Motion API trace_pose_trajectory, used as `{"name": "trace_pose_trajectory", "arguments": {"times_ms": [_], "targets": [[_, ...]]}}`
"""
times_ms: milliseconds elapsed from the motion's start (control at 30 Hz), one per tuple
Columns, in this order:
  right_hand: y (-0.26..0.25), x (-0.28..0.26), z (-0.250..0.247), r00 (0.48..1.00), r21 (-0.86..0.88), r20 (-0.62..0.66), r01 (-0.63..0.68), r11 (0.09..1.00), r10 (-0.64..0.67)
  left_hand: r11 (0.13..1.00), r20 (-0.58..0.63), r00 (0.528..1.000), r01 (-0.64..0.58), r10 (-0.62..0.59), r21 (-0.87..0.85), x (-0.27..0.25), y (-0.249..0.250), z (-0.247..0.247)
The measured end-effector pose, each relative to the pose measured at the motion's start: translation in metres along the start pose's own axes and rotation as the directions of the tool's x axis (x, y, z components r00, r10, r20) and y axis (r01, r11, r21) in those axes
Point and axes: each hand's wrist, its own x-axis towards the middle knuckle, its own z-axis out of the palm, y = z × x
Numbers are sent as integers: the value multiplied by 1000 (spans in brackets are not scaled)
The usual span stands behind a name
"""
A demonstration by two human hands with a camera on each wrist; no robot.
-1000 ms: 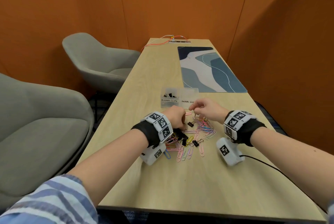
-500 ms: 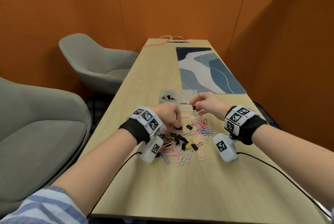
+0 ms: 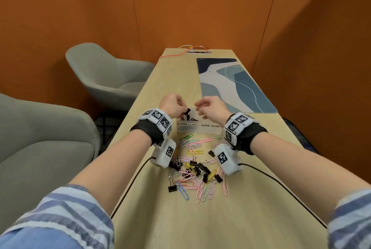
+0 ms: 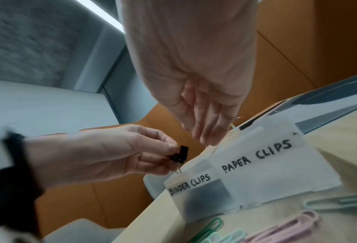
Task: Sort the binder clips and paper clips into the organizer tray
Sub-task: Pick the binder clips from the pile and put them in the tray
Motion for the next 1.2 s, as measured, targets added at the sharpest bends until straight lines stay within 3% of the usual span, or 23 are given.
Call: {"name": "trace_pose_trajectory", "arguments": {"times_ms": [100, 200, 267, 333, 400, 467, 567, 667, 967, 1200], "targets": [[2, -25, -11, 985, -235, 167, 73, 969, -34, 994, 57, 997, -52, 46, 99, -1, 2, 6], [14, -54, -14, 910, -546, 414, 215, 810, 38, 974, 79, 991, -117, 104, 193, -7, 2, 7], [23, -69, -11, 888, -659, 456, 299, 690, 51, 951, 33, 986, -165, 163, 262, -16, 4, 6], [30, -78, -6, 892, -695, 451, 354, 626, -4, 933, 33, 975, -221, 220, 283, -31, 8, 6], [33, -83, -2, 895, -715, 442, 387, 582, -53, 908, 146, 959, -277, 242, 314, -49, 11, 7], [33, -84, 0, 891, -727, 447, 412, 549, -77, 866, 351, 913, -340, 210, 367, -68, 12, 11], [31, -85, -2, 889, -709, 447, 418, 568, -97, 818, 576, 812, -392, 92, 421, -88, 5, 23], [26, -87, -8, 886, -668, 454, 411, 620, -98, 779, 631, 773, -433, 64, 452, -93, -1, 31], [18, -108, -9, 795, -590, 603, 501, 633, -66, 827, 604, 793, -392, 82, 403, -91, -4, 33], [23, -104, 1, 824, -571, 567, 414, 709, -24, 867, 594, 803, -272, -34, 417, -86, -10, 31]]}}
